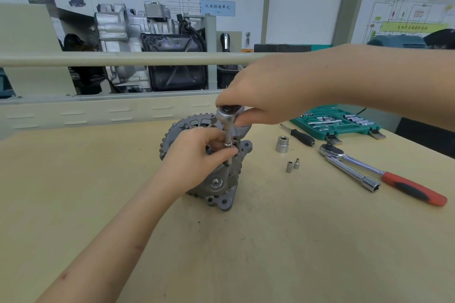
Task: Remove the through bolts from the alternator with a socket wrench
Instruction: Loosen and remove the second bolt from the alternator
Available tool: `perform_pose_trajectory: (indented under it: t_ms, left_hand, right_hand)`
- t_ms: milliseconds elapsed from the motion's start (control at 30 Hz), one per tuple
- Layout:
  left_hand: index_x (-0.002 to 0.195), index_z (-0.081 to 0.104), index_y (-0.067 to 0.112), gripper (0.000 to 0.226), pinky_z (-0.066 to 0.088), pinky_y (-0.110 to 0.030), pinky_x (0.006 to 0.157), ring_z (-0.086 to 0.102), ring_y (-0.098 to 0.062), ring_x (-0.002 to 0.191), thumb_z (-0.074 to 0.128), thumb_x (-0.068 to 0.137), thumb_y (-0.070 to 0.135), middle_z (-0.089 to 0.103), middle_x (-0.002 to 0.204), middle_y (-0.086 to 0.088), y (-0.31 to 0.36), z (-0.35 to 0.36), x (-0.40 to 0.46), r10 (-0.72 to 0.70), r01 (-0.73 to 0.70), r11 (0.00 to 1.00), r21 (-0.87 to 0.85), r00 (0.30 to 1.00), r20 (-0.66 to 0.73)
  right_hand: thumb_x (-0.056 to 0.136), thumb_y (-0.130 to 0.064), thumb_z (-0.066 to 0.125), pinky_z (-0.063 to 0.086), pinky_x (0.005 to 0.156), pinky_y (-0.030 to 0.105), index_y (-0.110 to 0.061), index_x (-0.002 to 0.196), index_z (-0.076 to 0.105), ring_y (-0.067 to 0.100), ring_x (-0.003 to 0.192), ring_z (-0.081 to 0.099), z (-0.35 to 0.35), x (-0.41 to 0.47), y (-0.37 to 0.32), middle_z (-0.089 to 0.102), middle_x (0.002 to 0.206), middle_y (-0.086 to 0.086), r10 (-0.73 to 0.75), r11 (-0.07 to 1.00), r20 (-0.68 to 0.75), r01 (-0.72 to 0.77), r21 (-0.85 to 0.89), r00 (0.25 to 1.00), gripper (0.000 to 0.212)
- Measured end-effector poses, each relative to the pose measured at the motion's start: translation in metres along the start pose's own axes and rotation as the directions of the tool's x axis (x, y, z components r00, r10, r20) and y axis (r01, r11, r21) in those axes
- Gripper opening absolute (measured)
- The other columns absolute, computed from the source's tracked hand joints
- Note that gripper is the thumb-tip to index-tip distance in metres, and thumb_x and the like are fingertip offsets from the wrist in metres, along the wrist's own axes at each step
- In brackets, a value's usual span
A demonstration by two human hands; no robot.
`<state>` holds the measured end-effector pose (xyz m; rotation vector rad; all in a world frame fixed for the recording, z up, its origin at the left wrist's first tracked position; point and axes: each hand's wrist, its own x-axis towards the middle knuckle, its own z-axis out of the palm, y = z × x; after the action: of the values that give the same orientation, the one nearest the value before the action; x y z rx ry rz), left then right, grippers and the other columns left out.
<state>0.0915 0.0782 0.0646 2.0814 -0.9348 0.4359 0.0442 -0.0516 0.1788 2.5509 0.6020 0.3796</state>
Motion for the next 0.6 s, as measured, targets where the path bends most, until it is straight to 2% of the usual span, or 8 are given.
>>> perform_pose_trajectory:
  t_ms: [100,167,233,300,400,467,567,600]
  left_hand:
    - [0.081,0.067,0.014,0.018,0.037,-0.005,0.061,0.052,0.007,0.061,0.069,0.075,0.031,0.052,0.062,0.023,0.0021,0.0034,0.0005,0.029,-0.019,0.991,0.131,0.997,-0.076]
    - [0.075,0.062,0.018,0.019,0.033,-0.007,0.058,0.046,0.007,0.059,0.068,0.075,0.036,0.047,0.060,0.024,0.0036,0.0039,0.0007,0.040,-0.021,0.982,0.187,0.994,-0.098]
    - [0.073,0.055,0.023,0.019,0.030,-0.010,0.056,0.044,0.003,0.059,0.065,0.076,0.039,0.046,0.060,0.022,0.0044,0.0035,0.0003,0.053,-0.032,0.973,0.229,0.995,-0.083]
    - [0.074,0.056,0.023,0.018,0.031,-0.017,0.055,0.044,-0.005,0.062,0.060,0.079,0.040,0.051,0.063,0.013,0.0045,0.0024,-0.0004,0.059,-0.047,0.961,0.274,0.998,-0.038]
    - [0.080,0.062,0.020,0.015,0.037,-0.022,0.056,0.049,-0.006,0.063,0.058,0.084,0.033,0.054,0.063,0.014,0.0048,0.0012,-0.0016,0.059,-0.057,0.973,0.226,0.998,-0.001]
    - [0.079,0.064,0.018,0.017,0.040,-0.026,0.060,0.051,-0.006,0.064,0.060,0.083,0.034,0.052,0.063,0.018,0.0050,0.0019,-0.0018,0.053,-0.045,0.974,0.220,0.998,-0.030]
    - [0.078,0.063,0.014,0.023,0.033,-0.025,0.062,0.047,-0.010,0.067,0.065,0.078,0.038,0.046,0.061,0.019,0.0052,0.0054,-0.0016,0.071,-0.035,0.960,0.278,0.990,-0.121]
    - [0.078,0.064,0.013,0.026,0.030,-0.024,0.063,0.047,-0.010,0.067,0.066,0.077,0.038,0.047,0.061,0.017,0.0055,0.0063,-0.0015,0.080,-0.034,0.954,0.297,0.987,-0.141]
  right_hand:
    - [0.090,-0.040,0.042,0.021,0.041,0.017,-0.017,0.100,0.058,0.011,0.050,0.032,-0.0026,-0.0025,-0.0005,0.049,0.067,-0.006,0.028,0.997,-0.008,-0.028,-0.075,1.000,0.029]
    - [0.091,-0.041,0.041,0.032,0.040,0.019,-0.018,0.091,0.055,0.006,0.047,0.027,-0.0018,-0.0026,0.0008,0.042,0.062,-0.007,0.008,0.998,-0.005,-0.008,-0.061,1.000,0.027]
    - [0.091,-0.039,0.042,0.037,0.054,0.006,-0.014,0.095,0.057,0.006,0.047,0.027,0.0007,-0.0022,0.0025,0.043,0.062,-0.005,-0.003,1.000,-0.016,0.003,-0.002,1.000,0.029]
    - [0.091,-0.036,0.043,0.022,0.065,-0.007,-0.014,0.104,0.059,0.006,0.048,0.026,0.0015,-0.0042,0.0027,0.048,0.067,-0.002,0.018,0.999,-0.046,-0.016,0.048,0.999,0.030]
    - [0.091,-0.032,0.042,0.033,0.063,0.015,-0.015,0.113,0.058,0.013,0.061,0.039,-0.0006,-0.0062,0.0009,0.062,0.097,0.007,0.025,0.996,-0.027,-0.023,0.086,0.999,0.032]
    - [0.091,-0.033,0.043,0.027,0.052,0.028,-0.014,0.114,0.058,0.014,0.070,0.043,-0.0025,-0.0054,0.0003,0.062,0.099,0.007,0.023,0.998,-0.006,-0.022,0.058,1.000,0.033]
    - [0.090,-0.039,0.043,0.030,0.041,0.018,-0.016,0.105,0.059,0.011,0.051,0.032,-0.0024,-0.0046,0.0004,0.049,0.068,-0.005,0.037,0.999,-0.007,-0.037,-0.012,0.999,0.032]
    - [0.090,-0.041,0.043,0.036,0.048,0.011,-0.017,0.101,0.059,0.008,0.047,0.027,-0.0011,-0.0045,0.0009,0.040,0.061,-0.008,0.040,0.999,-0.021,-0.041,-0.011,0.999,0.031]
